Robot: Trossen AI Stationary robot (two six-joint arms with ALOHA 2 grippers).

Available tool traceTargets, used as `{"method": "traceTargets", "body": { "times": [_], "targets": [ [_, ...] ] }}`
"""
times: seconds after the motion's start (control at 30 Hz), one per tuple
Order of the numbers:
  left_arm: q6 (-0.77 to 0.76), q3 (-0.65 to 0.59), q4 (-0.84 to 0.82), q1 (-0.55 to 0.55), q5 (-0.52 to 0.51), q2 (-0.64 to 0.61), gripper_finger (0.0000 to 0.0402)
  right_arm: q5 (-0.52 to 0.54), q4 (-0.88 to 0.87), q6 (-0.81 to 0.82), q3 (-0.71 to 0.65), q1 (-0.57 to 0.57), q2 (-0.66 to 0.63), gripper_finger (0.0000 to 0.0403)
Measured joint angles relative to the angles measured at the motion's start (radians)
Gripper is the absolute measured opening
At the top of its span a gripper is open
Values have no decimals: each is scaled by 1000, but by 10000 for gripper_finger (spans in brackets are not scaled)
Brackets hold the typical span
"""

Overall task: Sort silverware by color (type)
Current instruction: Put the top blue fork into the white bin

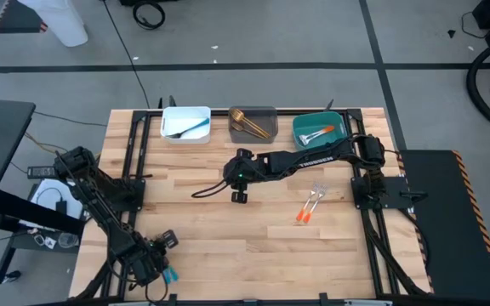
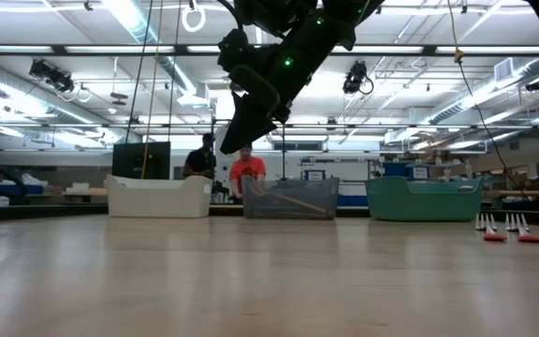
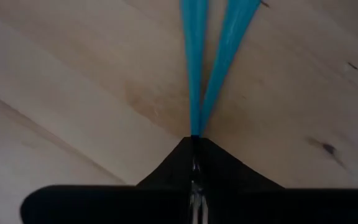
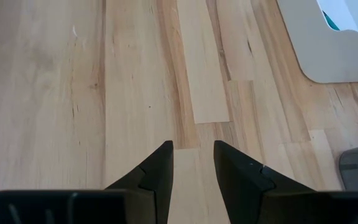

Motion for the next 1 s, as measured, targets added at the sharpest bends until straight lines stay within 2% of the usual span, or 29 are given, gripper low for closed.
{"method": "traceTargets", "body": {
  "times": [0.33, 1.0],
  "targets": [
    [-30, 0, 0, 4, 15, 0, 30, 0, 3, 0, 0, 0, 0, 126],
    [-318, 2, 1, 24, 51, 0, 30, -16, 7, -1, 0, 0, 0, 126]
  ]
}}
